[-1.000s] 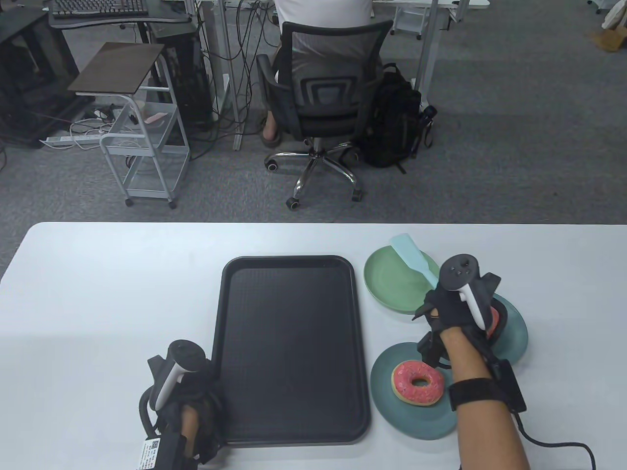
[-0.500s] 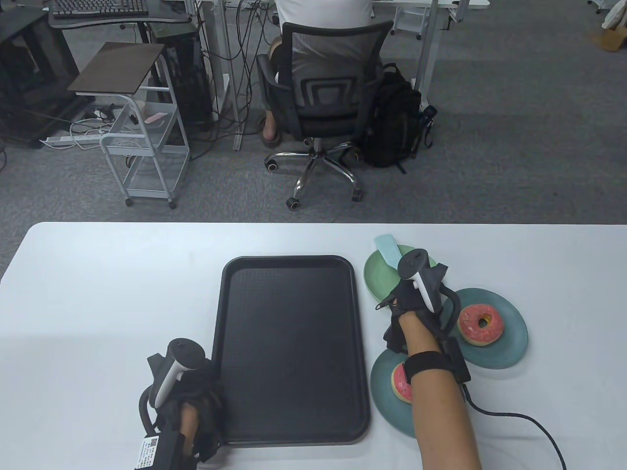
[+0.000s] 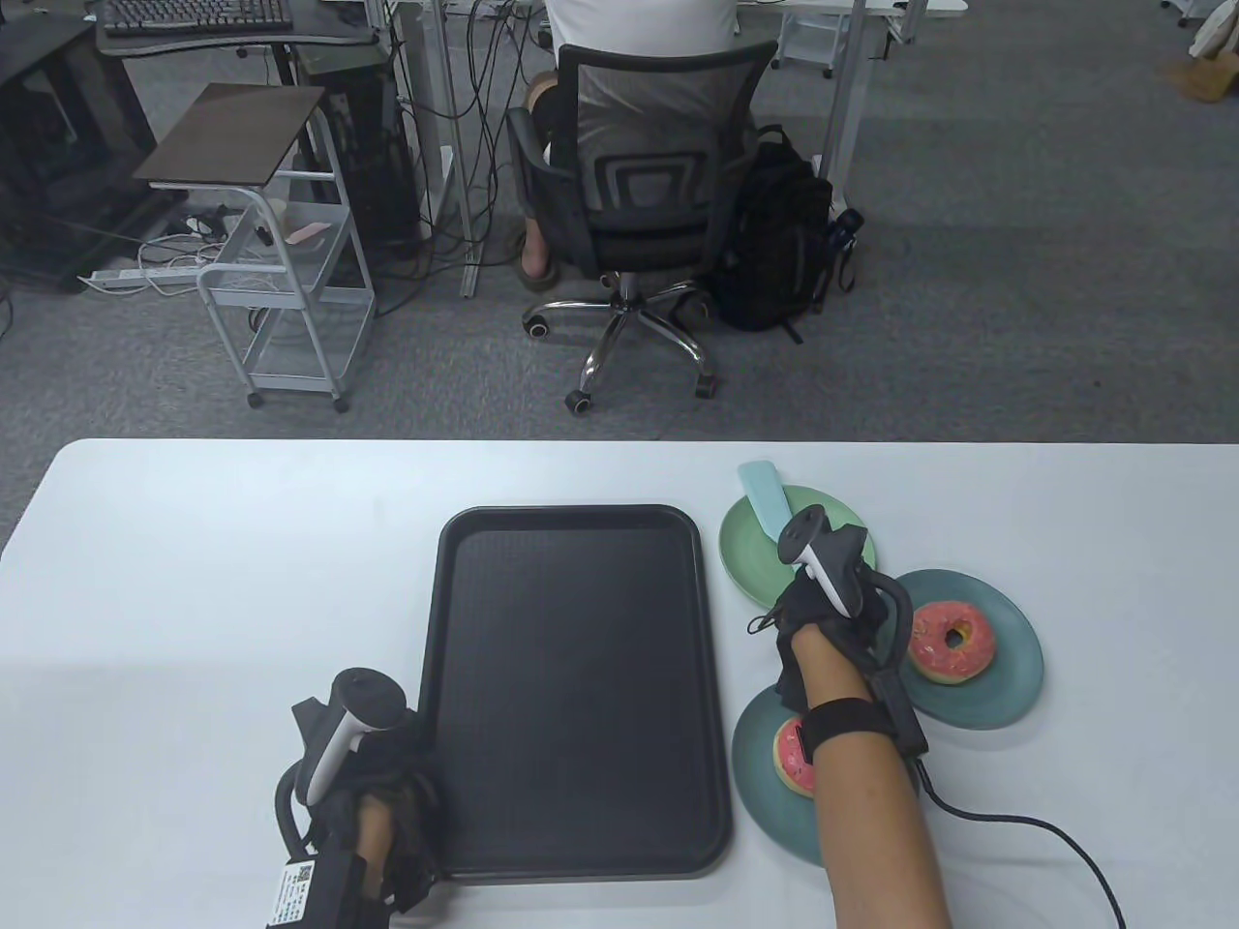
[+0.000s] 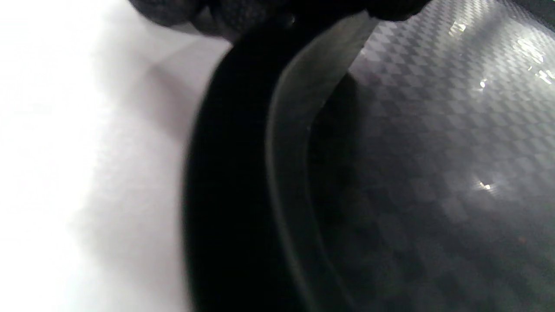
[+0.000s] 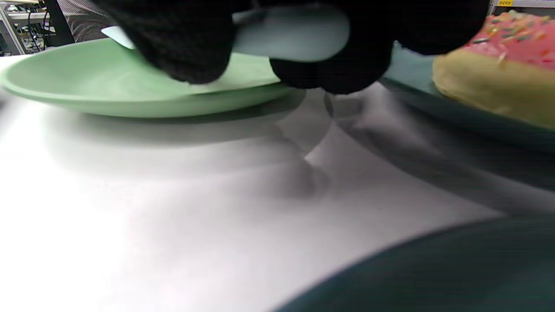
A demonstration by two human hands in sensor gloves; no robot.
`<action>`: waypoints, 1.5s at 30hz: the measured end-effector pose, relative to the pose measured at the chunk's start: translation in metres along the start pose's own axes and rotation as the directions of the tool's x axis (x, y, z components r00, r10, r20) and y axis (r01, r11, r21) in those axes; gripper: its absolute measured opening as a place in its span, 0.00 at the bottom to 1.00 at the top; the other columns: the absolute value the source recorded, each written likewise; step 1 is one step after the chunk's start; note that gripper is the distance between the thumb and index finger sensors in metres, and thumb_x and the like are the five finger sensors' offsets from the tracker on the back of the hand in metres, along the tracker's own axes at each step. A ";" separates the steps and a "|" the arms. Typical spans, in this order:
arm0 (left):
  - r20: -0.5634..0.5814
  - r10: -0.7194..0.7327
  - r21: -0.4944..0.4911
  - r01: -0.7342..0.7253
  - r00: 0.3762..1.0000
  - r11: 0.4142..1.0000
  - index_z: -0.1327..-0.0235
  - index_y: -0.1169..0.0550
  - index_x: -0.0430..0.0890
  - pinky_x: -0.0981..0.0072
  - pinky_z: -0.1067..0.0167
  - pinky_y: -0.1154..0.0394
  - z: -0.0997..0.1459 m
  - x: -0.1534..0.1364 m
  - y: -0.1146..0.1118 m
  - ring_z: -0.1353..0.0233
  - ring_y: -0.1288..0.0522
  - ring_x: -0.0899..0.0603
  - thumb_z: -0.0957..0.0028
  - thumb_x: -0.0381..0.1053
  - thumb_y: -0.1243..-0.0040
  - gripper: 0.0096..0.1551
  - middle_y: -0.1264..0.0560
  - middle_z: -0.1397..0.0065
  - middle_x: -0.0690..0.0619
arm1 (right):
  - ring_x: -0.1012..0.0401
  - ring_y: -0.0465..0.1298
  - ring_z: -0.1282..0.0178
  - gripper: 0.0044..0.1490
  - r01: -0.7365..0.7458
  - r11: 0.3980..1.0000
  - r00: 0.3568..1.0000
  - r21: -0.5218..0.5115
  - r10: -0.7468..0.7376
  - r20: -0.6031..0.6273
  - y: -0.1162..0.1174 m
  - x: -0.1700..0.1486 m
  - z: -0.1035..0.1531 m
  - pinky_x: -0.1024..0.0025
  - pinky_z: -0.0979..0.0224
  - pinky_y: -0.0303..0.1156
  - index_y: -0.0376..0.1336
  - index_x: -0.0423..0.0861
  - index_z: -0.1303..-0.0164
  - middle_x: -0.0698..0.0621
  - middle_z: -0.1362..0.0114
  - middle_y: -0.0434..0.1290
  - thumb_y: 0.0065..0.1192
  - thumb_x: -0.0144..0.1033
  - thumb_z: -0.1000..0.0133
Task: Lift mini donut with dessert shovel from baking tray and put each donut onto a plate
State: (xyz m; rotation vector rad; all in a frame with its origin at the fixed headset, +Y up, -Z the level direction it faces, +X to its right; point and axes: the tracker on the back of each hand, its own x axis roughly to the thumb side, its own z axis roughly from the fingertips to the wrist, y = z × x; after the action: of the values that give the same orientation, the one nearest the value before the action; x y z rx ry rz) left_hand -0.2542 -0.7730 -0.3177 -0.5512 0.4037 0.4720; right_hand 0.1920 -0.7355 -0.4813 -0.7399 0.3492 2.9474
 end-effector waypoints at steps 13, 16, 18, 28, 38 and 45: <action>0.001 0.005 -0.003 -0.005 1.000 1.000 0.29 0.44 0.56 0.54 0.46 0.27 0.000 0.000 0.000 0.49 0.24 0.48 0.53 0.55 0.44 0.39 0.33 0.39 0.57 | 0.45 0.74 0.46 0.42 -0.061 0.998 0.998 -0.020 0.061 0.015 0.005 0.000 0.002 0.50 0.44 0.73 0.56 0.45 0.23 0.37 0.33 0.70 0.67 0.44 0.47; 0.001 0.007 -0.004 -0.007 1.000 1.000 0.29 0.44 0.56 0.54 0.46 0.27 0.000 0.000 0.000 0.49 0.24 0.48 0.53 0.55 0.44 0.39 0.33 0.39 0.57 | 0.44 0.74 0.45 0.44 -0.066 0.998 0.998 -0.012 0.066 0.008 0.002 -0.005 0.004 0.50 0.44 0.72 0.55 0.45 0.23 0.36 0.31 0.69 0.66 0.47 0.47; 0.002 0.011 -0.006 -0.011 1.000 1.000 0.29 0.44 0.56 0.54 0.46 0.27 0.000 -0.001 0.001 0.49 0.24 0.48 0.54 0.58 0.43 0.40 0.33 0.39 0.57 | 0.44 0.73 0.43 0.45 -0.046 0.999 0.999 -0.019 0.046 0.019 -0.003 -0.009 0.008 0.49 0.43 0.72 0.54 0.46 0.22 0.35 0.29 0.67 0.66 0.51 0.47; 0.057 0.066 0.185 -0.076 0.996 0.980 0.29 0.43 0.61 0.47 0.36 0.33 0.020 0.004 0.014 0.35 0.31 0.41 0.59 0.69 0.42 0.45 0.42 0.28 0.49 | 0.34 0.59 0.23 0.55 0.056 0.987 0.974 -0.150 -0.021 0.225 -0.049 -0.029 0.078 0.35 0.25 0.57 0.46 0.47 0.19 0.34 0.16 0.52 0.62 0.62 0.49; 0.225 -0.176 0.257 0.116 0.958 0.959 0.30 0.44 0.73 0.28 0.26 0.64 0.053 0.045 -0.003 0.17 0.63 0.31 0.71 0.80 0.44 0.50 0.64 0.19 0.50 | 0.26 0.35 0.17 0.60 0.141 0.982 0.852 -0.123 -0.057 0.520 -0.021 -0.048 0.192 0.25 0.23 0.37 0.42 0.57 0.16 0.35 0.10 0.33 0.58 0.71 0.55; 0.228 -0.318 0.263 0.256 0.920 0.930 0.30 0.52 0.77 0.25 0.29 0.71 0.058 0.060 -0.014 0.22 0.80 0.31 0.75 0.82 0.44 0.56 0.77 0.23 0.55 | 0.28 0.27 0.18 0.65 0.068 0.944 0.812 -0.322 0.136 0.568 0.022 -0.044 0.222 0.24 0.25 0.28 0.38 0.62 0.17 0.38 0.12 0.25 0.56 0.75 0.61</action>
State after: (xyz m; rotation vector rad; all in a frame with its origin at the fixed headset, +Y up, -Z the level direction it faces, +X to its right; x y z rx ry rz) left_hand -0.1844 -0.7314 -0.2959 -0.3086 0.1094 0.2047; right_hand 0.1262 -0.7052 -0.2660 0.1977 -0.1907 3.0971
